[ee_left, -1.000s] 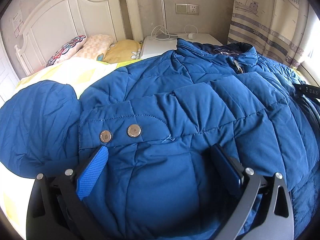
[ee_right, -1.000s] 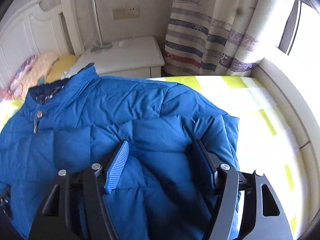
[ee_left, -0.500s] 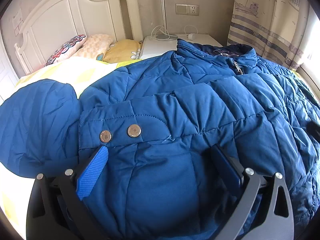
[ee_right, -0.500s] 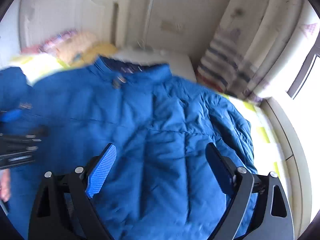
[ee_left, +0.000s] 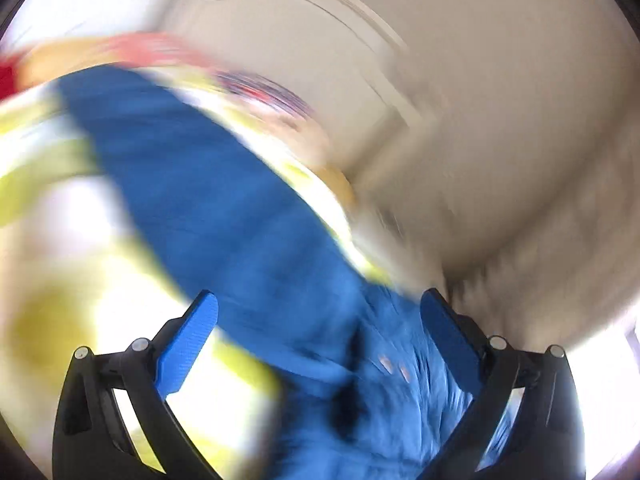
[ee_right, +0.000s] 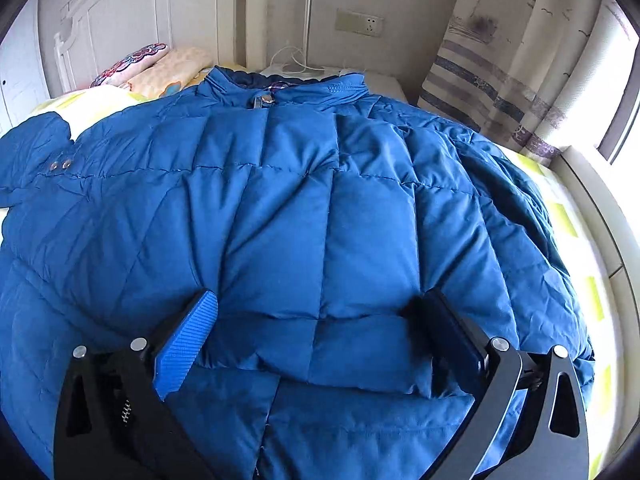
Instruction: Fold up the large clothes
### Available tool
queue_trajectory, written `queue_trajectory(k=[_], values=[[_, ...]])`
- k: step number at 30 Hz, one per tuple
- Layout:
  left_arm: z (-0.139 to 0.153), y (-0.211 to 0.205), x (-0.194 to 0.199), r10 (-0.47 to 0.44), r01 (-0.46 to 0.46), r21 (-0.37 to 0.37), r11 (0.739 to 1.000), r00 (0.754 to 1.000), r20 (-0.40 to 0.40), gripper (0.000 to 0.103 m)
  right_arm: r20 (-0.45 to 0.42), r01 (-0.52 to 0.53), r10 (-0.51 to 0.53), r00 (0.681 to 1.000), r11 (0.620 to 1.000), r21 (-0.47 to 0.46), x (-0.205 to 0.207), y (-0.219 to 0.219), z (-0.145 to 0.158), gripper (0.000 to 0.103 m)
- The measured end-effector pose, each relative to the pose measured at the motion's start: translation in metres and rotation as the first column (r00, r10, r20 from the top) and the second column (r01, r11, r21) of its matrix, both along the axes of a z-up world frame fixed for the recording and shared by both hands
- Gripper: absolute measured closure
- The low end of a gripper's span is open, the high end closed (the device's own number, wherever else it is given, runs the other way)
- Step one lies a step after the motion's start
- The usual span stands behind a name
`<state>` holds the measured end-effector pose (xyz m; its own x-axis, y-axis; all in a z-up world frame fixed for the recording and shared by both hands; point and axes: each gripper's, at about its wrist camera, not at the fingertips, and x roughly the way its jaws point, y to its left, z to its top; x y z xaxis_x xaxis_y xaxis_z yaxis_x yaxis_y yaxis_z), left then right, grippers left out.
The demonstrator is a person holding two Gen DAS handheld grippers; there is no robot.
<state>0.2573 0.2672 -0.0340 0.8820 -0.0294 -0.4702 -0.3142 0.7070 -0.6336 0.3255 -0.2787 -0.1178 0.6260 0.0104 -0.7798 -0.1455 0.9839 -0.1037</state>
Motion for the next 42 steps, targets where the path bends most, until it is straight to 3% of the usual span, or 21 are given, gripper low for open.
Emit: queue_trajectory(k=[4, 7, 12, 13, 14, 15, 16, 17, 19, 20, 22, 23, 25, 26, 27, 29, 30, 31, 35, 39, 42], values=[[-0.026, 0.096, -0.029, 0.169, -0.18, -0.109, 0.978, 0.98, -0.105, 0.003, 0.001, 0.0, 0.0, 1.0, 1.0, -0.003, -0.011, 0.001, 0.002, 0.005], [-0.037, 0.155, -0.021, 0.154, -0.169, -0.255, 0.952, 0.985, -0.077, 0.003, -0.002, 0.001, -0.001, 1.0, 1.0, 0.006, -0.018, 0.002, 0.003, 0.005], [-0.034, 0.206, 0.032, 0.14, -0.165, -0.332, 0.929, 0.985, -0.098, 0.004, -0.003, 0.001, -0.001, 1.0, 1.0, 0.01, -0.017, 0.001, 0.003, 0.005], [-0.033, 0.207, 0.039, 0.143, -0.172, -0.324, 0.93, 0.983, -0.111, 0.013, -0.004, 0.001, -0.001, 1.0, 1.0, 0.011, -0.017, 0.001, 0.003, 0.005], [-0.032, 0.207, 0.047, 0.151, -0.184, -0.304, 0.935, 0.98, -0.128, 0.064, -0.004, 0.001, -0.001, 1.0, 1.0, 0.013, -0.016, 0.0, 0.003, 0.005], [-0.033, 0.204, 0.053, 0.138, -0.176, -0.306, 0.935, 0.98, -0.143, 0.093, -0.005, 0.001, -0.001, 1.0, 1.0, 0.014, -0.016, 0.0, 0.003, 0.005], [-0.032, 0.2, 0.056, 0.13, -0.175, -0.325, 0.93, 0.979, -0.155, 0.098, -0.005, 0.001, -0.001, 1.0, 1.0, 0.017, -0.015, 0.0, 0.003, 0.005], [-0.017, 0.181, 0.051, 0.155, -0.176, -0.296, 0.939, 0.983, -0.093, 0.099, -0.005, 0.001, -0.001, 1.0, 1.0, 0.017, -0.015, -0.001, 0.003, 0.005], [0.016, 0.147, 0.046, 0.112, -0.108, -0.157, 0.982, 0.994, 0.013, 0.099, -0.007, 0.0, 0.0, 1.0, 1.0, 0.021, -0.015, -0.001, 0.003, 0.005], [0.04, 0.111, 0.044, 0.038, -0.032, -0.078, 0.996, 0.996, 0.077, 0.099, -0.009, -0.002, 0.003, 1.0, 1.0, 0.023, -0.015, -0.001, 0.003, 0.005], [0.069, 0.047, 0.039, -0.134, 0.138, -0.01, 0.99, 0.976, 0.172, 0.099, -0.014, -0.01, 0.01, 1.0, 1.0, 0.026, -0.015, -0.001, 0.003, 0.005], [0.081, 0.006, 0.038, -0.262, 0.266, 0.015, 0.964, 0.939, 0.222, 0.099, -0.014, -0.01, 0.01, 1.0, 1.0, 0.026, -0.015, -0.001, 0.003, 0.005], [0.086, -0.063, 0.046, -0.508, 0.527, 0.001, 0.85, 0.819, 0.268, 0.094, -0.014, -0.01, 0.01, 1.0, 1.0, 0.027, -0.015, -0.001, 0.003, 0.005], [0.08, -0.106, 0.053, -0.638, 0.666, -0.029, 0.745, 0.725, 0.258, 0.09, -0.013, -0.01, 0.01, 1.0, 1.0, 0.029, -0.015, -0.001, 0.003, 0.005], [0.074, -0.138, 0.057, -0.712, 0.737, -0.044, 0.674, 0.665, 0.224, 0.087, -0.015, -0.009, 0.009, 1.0, 0.999, 0.032, -0.015, -0.002, 0.003, 0.005], [0.057, -0.196, 0.057, -0.79, 0.795, -0.026, 0.606, 0.605, 0.102, 0.051, -0.018, -0.008, 0.009, 1.0, 0.999, 0.046, -0.014, -0.004, 0.003, 0.005], [0.051, -0.21, 0.055, -0.792, 0.793, -0.008, 0.609, 0.608, 0.064, 0.04, -0.018, -0.008, 0.008, 1.0, 0.999, 0.05, -0.015, -0.004, 0.003, 0.005], [0.044, -0.217, 0.049, -0.762, 0.761, 0.027, 0.648, 0.647, 0.027, 0.03, -0.018, -0.007, 0.008, 1.0, 0.999, 0.052, -0.015, -0.004, 0.003, 0.005], [0.034, -0.194, 0.014, -0.652, 0.645, 0.106, 0.757, 0.757, 0.044, 0.016, -0.018, -0.006, 0.008, 1.0, 0.998, 0.063, -0.016, -0.005, 0.003, 0.005], [0.018, -0.14, -0.021, -0.433, 0.432, 0.233, 0.871, 0.9, -0.049, 0.016, -0.018, -0.006, 0.007, 1.0, 0.998, 0.063, -0.016, -0.004, 0.002, 0.005], [-0.009, -0.105, -0.031, -0.304, 0.338, 0.235, 0.911, 0.937, -0.17, 0.017, -0.018, -0.006, 0.007, 1.0, 0.998, 0.059, -0.016, -0.005, 0.002, 0.005]])
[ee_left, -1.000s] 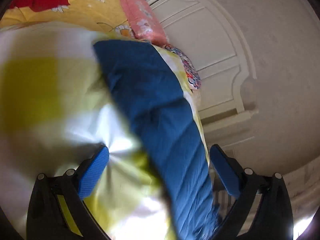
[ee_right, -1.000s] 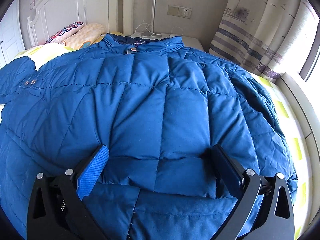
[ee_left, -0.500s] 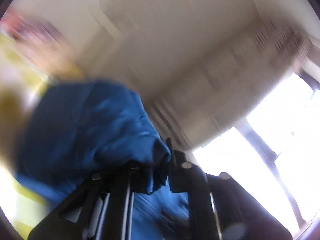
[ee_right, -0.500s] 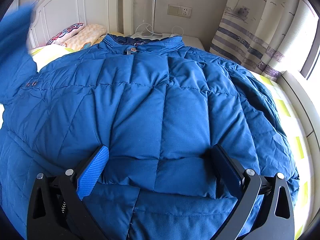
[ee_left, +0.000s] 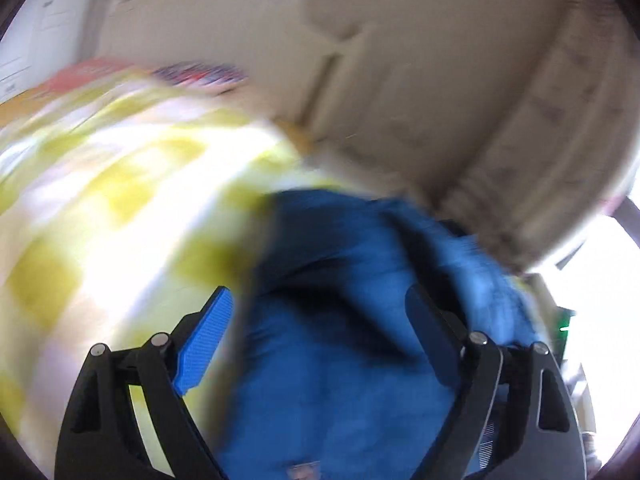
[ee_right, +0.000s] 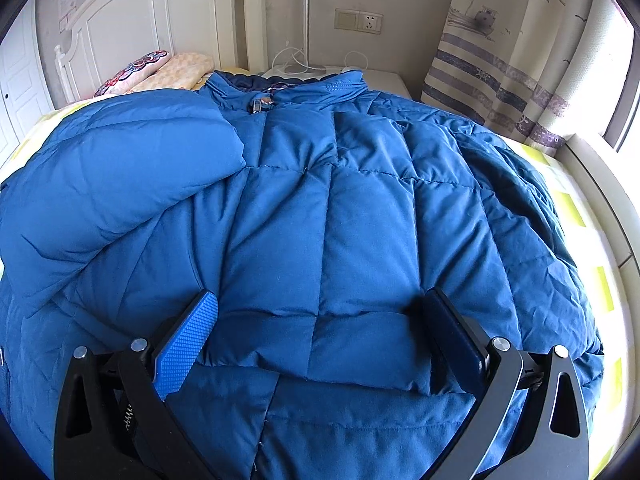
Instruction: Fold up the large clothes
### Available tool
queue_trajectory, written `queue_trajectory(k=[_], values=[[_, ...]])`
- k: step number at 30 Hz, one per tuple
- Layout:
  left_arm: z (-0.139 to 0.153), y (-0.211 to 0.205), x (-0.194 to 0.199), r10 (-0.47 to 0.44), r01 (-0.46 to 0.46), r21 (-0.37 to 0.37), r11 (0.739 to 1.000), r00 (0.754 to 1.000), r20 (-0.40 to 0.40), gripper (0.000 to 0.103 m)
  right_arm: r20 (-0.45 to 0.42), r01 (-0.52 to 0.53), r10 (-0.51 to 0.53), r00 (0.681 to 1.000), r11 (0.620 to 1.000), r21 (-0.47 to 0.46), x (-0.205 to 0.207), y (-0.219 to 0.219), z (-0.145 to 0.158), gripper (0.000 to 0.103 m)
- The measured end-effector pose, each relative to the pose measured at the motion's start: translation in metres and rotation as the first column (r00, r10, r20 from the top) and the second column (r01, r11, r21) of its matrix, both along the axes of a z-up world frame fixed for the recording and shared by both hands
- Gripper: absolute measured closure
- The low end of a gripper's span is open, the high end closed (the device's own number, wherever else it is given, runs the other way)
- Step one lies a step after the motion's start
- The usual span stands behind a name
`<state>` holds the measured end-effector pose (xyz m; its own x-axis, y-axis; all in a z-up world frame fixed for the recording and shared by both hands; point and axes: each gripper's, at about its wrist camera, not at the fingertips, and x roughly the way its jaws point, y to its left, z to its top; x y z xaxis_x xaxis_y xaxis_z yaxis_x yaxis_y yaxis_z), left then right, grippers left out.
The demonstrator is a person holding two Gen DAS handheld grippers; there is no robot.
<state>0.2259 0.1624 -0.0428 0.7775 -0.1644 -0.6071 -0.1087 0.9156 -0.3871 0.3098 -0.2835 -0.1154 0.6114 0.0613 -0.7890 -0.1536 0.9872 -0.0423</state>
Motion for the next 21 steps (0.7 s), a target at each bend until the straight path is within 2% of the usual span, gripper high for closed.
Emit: queue_trajectory(k=[2, 6, 7, 9, 12, 14, 18, 20, 21], values=[[-0.015, 0.006, -0.004, -0.006, 0.006, 0.008, 1.0, 0.999, -0.045, 0.017, 0.001, 0.0, 0.0, 1.0, 1.0, -0.006, 0.0, 0.001, 0.0, 0.005], [-0.028, -0.029, 0.02, -0.076, 0.09, 0.124, 0.988, 0.991, -0.114, 0.017, 0.004, 0.001, -0.001, 1.0, 1.0, -0.008, -0.001, 0.002, 0.0, 0.005], [-0.031, -0.04, 0.029, -0.061, 0.087, 0.184, 0.979, 0.988, -0.141, 0.017, 0.004, 0.001, -0.001, 1.0, 1.0, -0.01, -0.001, 0.002, 0.0, 0.005], [-0.038, -0.041, 0.05, -0.005, 0.048, 0.241, 0.969, 0.985, -0.175, 0.017, 0.005, 0.001, -0.001, 1.0, 1.0, -0.011, -0.001, 0.002, 0.001, 0.005], [-0.053, -0.033, 0.059, 0.019, 0.028, 0.223, 0.974, 0.979, -0.205, 0.013, 0.005, 0.001, -0.001, 1.0, 1.0, -0.01, -0.001, 0.003, 0.001, 0.005], [-0.056, -0.023, 0.049, 0.02, 0.016, 0.196, 0.98, 0.983, -0.185, 0.012, 0.005, 0.001, -0.001, 1.0, 1.0, -0.013, -0.001, 0.002, 0.001, 0.005], [-0.057, -0.028, 0.054, 0.008, 0.027, 0.189, 0.982, 0.983, -0.184, 0.01, 0.026, 0.007, -0.006, 1.0, 0.999, -0.033, -0.004, 0.005, 0.002, 0.005], [-0.059, -0.029, 0.057, 0.007, 0.029, 0.19, 0.981, 0.983, -0.185, 0.009, 0.092, 0.032, -0.026, 0.995, 0.998, -0.058, -0.012, 0.008, 0.008, 0.006], [-0.059, -0.029, 0.056, 0.005, 0.029, 0.185, 0.982, 0.983, -0.183, 0.009, 0.168, 0.044, -0.03, 0.985, 0.996, -0.08, -0.023, 0.011, 0.017, 0.006]])
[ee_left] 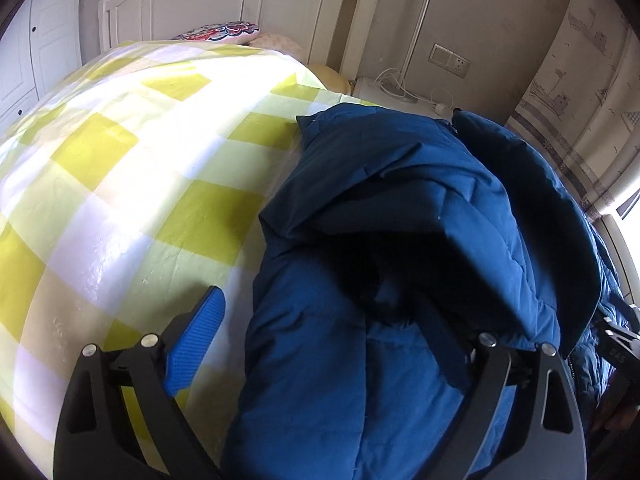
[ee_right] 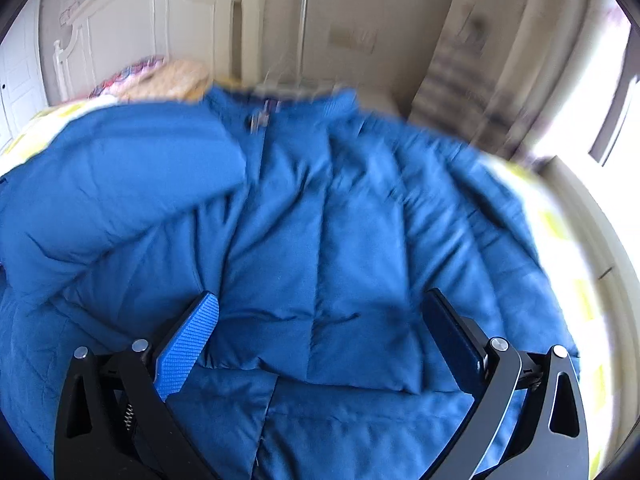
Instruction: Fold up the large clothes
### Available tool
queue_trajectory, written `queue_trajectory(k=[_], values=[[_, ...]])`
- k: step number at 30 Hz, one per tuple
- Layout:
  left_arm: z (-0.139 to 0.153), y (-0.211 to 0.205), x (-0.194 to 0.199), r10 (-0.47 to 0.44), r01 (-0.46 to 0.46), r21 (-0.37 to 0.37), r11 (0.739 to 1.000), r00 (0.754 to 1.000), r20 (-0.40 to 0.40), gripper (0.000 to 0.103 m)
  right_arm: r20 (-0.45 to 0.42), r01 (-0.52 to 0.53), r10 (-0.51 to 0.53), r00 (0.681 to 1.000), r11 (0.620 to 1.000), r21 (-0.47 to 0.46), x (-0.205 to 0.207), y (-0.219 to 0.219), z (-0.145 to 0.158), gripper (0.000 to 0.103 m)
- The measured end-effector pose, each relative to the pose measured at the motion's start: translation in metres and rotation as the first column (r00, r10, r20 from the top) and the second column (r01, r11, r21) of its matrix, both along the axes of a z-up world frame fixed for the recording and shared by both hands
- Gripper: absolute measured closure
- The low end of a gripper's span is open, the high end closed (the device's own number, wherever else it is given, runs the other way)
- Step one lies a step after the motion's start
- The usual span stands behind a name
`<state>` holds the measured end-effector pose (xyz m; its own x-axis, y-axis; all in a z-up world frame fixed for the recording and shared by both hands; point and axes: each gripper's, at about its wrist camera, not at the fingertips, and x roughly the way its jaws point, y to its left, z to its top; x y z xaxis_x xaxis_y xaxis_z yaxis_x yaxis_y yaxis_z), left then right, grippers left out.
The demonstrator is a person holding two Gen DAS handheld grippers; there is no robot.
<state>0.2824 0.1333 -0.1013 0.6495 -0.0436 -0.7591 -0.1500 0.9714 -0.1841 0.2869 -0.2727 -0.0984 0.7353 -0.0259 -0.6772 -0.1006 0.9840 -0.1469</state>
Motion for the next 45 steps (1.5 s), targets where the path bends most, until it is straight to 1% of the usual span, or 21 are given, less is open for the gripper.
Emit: queue_trajectory(k=[3, 7, 11, 15, 16, 17, 18, 19, 20, 22, 24, 25, 27, 29, 32, 37, 39, 40, 42, 44, 45], values=[[0.0, -0.001, 0.001, -0.003, 0.003, -0.003, 1.0, 1.0, 0.0, 0.008, 0.16, -0.098, 0.1, 0.982, 0.995, -0.023, -0.031, 0.022, 0.025, 0.006], [0.001, -0.002, 0.003, -0.006, 0.006, -0.005, 1.0, 1.0, 0.001, 0.007, 0.225, -0.197, 0.221, 0.949, 0.972, -0.125, -0.047, 0.073, 0.052, 0.006], [0.002, 0.0, 0.002, -0.007, 0.007, -0.015, 1.0, 1.0, 0.005, 0.007, 0.176, -0.255, 0.299, 0.938, 0.938, -0.232, -0.032, 0.13, 0.057, 0.012], [0.002, 0.001, 0.002, -0.01, 0.01, -0.02, 1.0, 1.0, 0.009, 0.007, 0.046, -0.31, 0.34, 0.939, 0.897, -0.315, -0.001, 0.176, 0.032, 0.02], [0.002, 0.001, 0.002, -0.011, 0.011, -0.02, 1.0, 1.0, 0.009, 0.007, 0.022, -0.311, 0.338, 0.941, 0.887, -0.341, 0.005, 0.182, 0.025, 0.026], [0.002, 0.001, 0.002, -0.012, 0.012, -0.021, 1.0, 1.0, 0.01, 0.007, 0.01, -0.305, 0.33, 0.944, 0.882, -0.36, 0.008, 0.186, 0.023, 0.049], [0.002, 0.001, 0.002, -0.013, 0.013, -0.022, 1.0, 1.0, 0.01, 0.007, -0.008, -0.293, 0.311, 0.95, 0.887, -0.356, 0.016, 0.182, 0.021, 0.064], [0.002, 0.001, 0.002, -0.013, 0.014, -0.023, 1.0, 1.0, 0.011, 0.007, -0.007, -0.289, 0.302, 0.953, 0.907, -0.307, 0.019, 0.174, 0.025, 0.073], [0.002, 0.002, 0.002, -0.014, 0.014, -0.025, 1.0, 1.0, 0.012, 0.007, 0.03, -0.283, 0.295, 0.955, 0.937, -0.203, 0.019, 0.16, 0.037, 0.078], [0.002, 0.002, 0.002, -0.015, 0.015, -0.028, 0.999, 1.0, 0.014, 0.007, 0.118, -0.255, 0.251, 0.961, 0.967, 0.025, 0.009, 0.115, 0.065, 0.08], [0.002, 0.002, 0.003, -0.016, 0.016, -0.027, 1.0, 1.0, 0.013, 0.007, 0.182, -0.232, 0.184, 0.966, 0.927, 0.295, -0.006, 0.055, 0.083, 0.08], [0.002, 0.002, 0.003, -0.017, 0.017, -0.027, 0.999, 1.0, 0.013, 0.006, 0.199, -0.192, 0.115, 0.973, 0.883, 0.428, -0.013, 0.016, 0.084, 0.08], [0.002, 0.003, 0.003, -0.02, 0.021, -0.03, 0.999, 1.0, 0.013, 0.005, 0.102, -0.056, -0.006, 0.995, 0.802, 0.595, -0.019, -0.048, 0.065, 0.073], [0.002, 0.001, 0.004, -0.022, 0.023, -0.022, 0.999, 1.0, 0.009, 0.004, 0.006, -0.014, 0.012, 1.0, 0.78, 0.626, -0.018, -0.073, 0.042, 0.034], [0.002, 0.002, 0.004, -0.023, 0.023, -0.025, 0.999, 1.0, 0.01, 0.004, -0.062, 0.041, -0.007, 0.998, 0.821, 0.57, -0.027, -0.09, 0.02, 0.028], [0.002, 0.002, 0.004, -0.022, 0.023, -0.027, 0.999, 1.0, 0.012, 0.004, -0.112, 0.099, -0.03, 0.993, 0.731, 0.675, -0.014, -0.104, 0.002, 0.029], [0.002, 0.002, 0.004, -0.021, 0.022, -0.031, 0.999, 1.0, 0.014, 0.004, -0.112, 0.102, -0.031, 0.993, 0.694, 0.713, -0.007, -0.108, -0.002, 0.052], [0.002, 0.003, 0.004, -0.021, 0.021, -0.032, 0.999, 1.0, 0.014, 0.004, -0.113, 0.104, -0.034, 0.993, 0.71, 0.696, -0.006, -0.105, -0.002, 0.069], [0.002, 0.002, 0.004, -0.021, 0.021, -0.031, 0.999, 1.0, 0.014, 0.004, -0.038, 0.05, -0.034, 0.999, 0.758, 0.65, -0.014, -0.098, 0.01, 0.075], [0.001, 0.003, 0.004, -0.021, 0.022, -0.032, 0.999, 1.0, 0.014, 0.004, 0.128, -0.06, -0.012, 0.992, 0.838, 0.543, -0.039, -0.082, 0.039, 0.077], [0.001, 0.003, 0.004, -0.021, 0.022, -0.032, 0.999, 1.0, 0.014, 0.004, 0.25, -0.134, 0.013, 0.968, 0.87, 0.474, -0.056, -0.072, 0.059, 0.077]])
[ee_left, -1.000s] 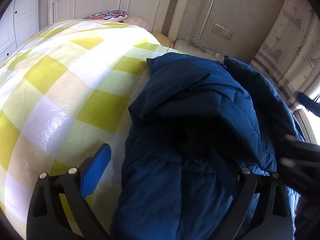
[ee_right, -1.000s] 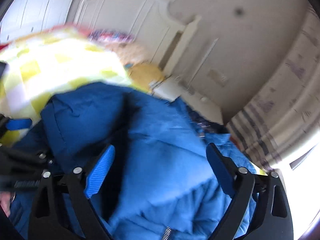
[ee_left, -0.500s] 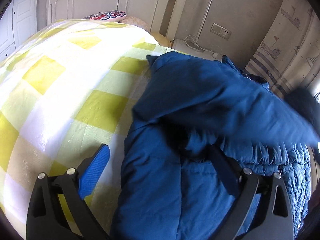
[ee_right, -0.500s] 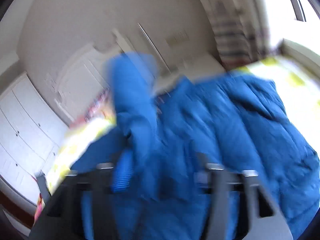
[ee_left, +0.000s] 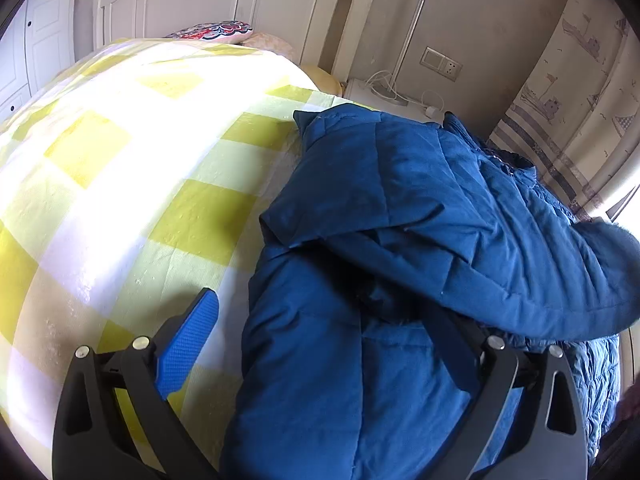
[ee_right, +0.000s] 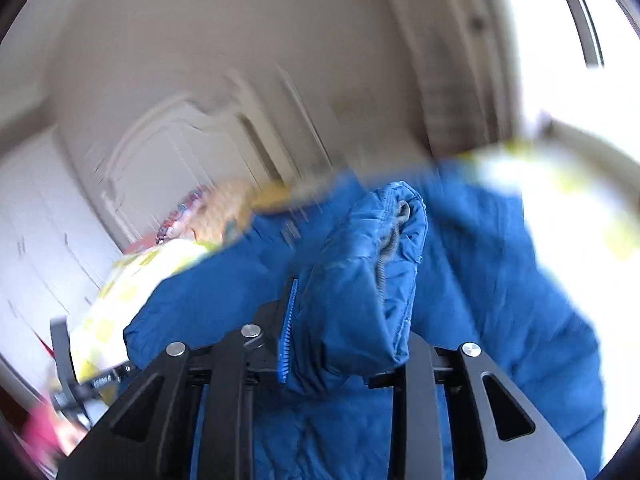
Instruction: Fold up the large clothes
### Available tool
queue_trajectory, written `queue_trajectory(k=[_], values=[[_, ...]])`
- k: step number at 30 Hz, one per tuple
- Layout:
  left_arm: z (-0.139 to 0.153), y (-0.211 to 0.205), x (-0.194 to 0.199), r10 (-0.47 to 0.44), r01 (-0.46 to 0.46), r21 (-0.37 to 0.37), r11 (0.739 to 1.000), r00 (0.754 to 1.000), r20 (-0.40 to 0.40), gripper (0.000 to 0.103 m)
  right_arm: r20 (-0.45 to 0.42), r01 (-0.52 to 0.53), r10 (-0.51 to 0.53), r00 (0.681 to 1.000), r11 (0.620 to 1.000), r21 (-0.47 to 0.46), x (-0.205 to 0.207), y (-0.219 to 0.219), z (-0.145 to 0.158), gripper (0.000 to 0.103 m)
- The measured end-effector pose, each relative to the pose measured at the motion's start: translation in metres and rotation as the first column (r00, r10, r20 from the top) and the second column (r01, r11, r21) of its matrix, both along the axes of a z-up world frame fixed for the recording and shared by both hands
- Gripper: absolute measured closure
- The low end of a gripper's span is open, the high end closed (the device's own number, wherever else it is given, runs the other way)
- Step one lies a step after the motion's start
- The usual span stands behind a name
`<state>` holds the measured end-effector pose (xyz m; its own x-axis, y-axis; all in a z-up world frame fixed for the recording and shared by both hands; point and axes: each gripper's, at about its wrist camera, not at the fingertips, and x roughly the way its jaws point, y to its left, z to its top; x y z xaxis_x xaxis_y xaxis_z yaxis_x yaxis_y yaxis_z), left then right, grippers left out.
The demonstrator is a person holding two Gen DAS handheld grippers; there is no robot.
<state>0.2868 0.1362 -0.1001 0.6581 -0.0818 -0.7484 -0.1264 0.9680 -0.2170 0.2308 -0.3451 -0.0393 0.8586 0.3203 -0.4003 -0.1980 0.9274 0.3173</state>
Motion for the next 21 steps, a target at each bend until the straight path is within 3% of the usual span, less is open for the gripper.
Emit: queue_trajectory(k=[1, 3, 5, 6, 7, 8, 9, 11, 12, 14, 16, 18, 21], values=[[0.0, 0.0, 0.0, 0.0, 0.0, 0.0, 1.0, 1.0, 0.0, 0.003, 0.092, -0.011, 0.014, 0.996, 0.999, -0.036, -0.017, 0.007, 0.013, 0.078], [0.0, 0.0, 0.0, 0.002, -0.002, -0.001, 1.0, 1.0, 0.001, 0.003, 0.302, 0.014, 0.035, 0.953, 0.987, -0.159, -0.05, 0.024, 0.036, 0.078], [0.0, 0.0, 0.0, 0.001, -0.001, -0.002, 1.0, 1.0, 0.001, 0.003, 0.378, 0.107, 0.015, 0.926, 0.948, -0.3, -0.059, 0.039, 0.036, 0.078], [0.0, 0.0, -0.001, 0.001, -0.001, -0.002, 1.0, 1.0, 0.002, 0.003, 0.35, 0.126, 0.003, 0.937, 0.93, -0.345, -0.051, 0.043, 0.029, 0.078], [0.0, 0.0, -0.001, 0.001, -0.001, -0.005, 1.0, 1.0, 0.003, 0.003, 0.203, 0.085, -0.015, 0.979, 0.937, -0.338, -0.027, 0.039, 0.013, 0.078], [0.0, 0.0, -0.001, 0.001, -0.001, -0.008, 1.0, 1.0, 0.005, 0.003, 0.094, 0.059, -0.032, 0.995, 0.949, -0.308, -0.012, 0.032, 0.001, 0.078], [0.0, 0.0, -0.001, 0.001, -0.001, -0.01, 1.0, 1.0, 0.006, 0.003, -0.091, 0.033, -0.058, 0.994, 0.965, -0.261, 0.012, 0.021, -0.023, 0.078], [0.0, 0.001, -0.001, 0.0, 0.0, -0.01, 1.0, 1.0, 0.006, 0.003, -0.309, 0.059, -0.108, 0.945, 0.985, -0.164, 0.034, -0.001, -0.054, 0.074], [-0.001, 0.001, -0.001, -0.001, 0.001, -0.009, 1.0, 1.0, 0.005, 0.003, -0.328, 0.082, -0.089, 0.941, 0.996, -0.037, 0.033, -0.017, -0.057, 0.07], [-0.001, 0.002, 0.0, -0.002, 0.002, -0.01, 1.0, 1.0, 0.004, 0.003, -0.356, 0.11, -0.105, 0.929, 0.994, -0.006, 0.031, -0.025, -0.049, 0.052], [-0.001, 0.001, 0.0, -0.003, 0.003, -0.005, 1.0, 1.0, 0.002, 0.003, -0.309, 0.176, -0.179, 0.934, 0.984, -0.037, 0.02, -0.029, -0.032, 0.05], [-0.001, 0.001, 0.001, -0.003, 0.003, -0.004, 1.0, 1.0, 0.002, 0.003, -0.173, 0.23, -0.245, 0.954, 0.968, -0.101, 0.003, -0.021, -0.008, 0.05], [-0.001, 0.001, 0.001, -0.003, 0.003, -0.001, 1.0, 1.0, 0.001, 0.003, -0.054, 0.179, -0.195, 0.979, 0.958, -0.223, -0.001, 0.002, 0.009, 0.05]])
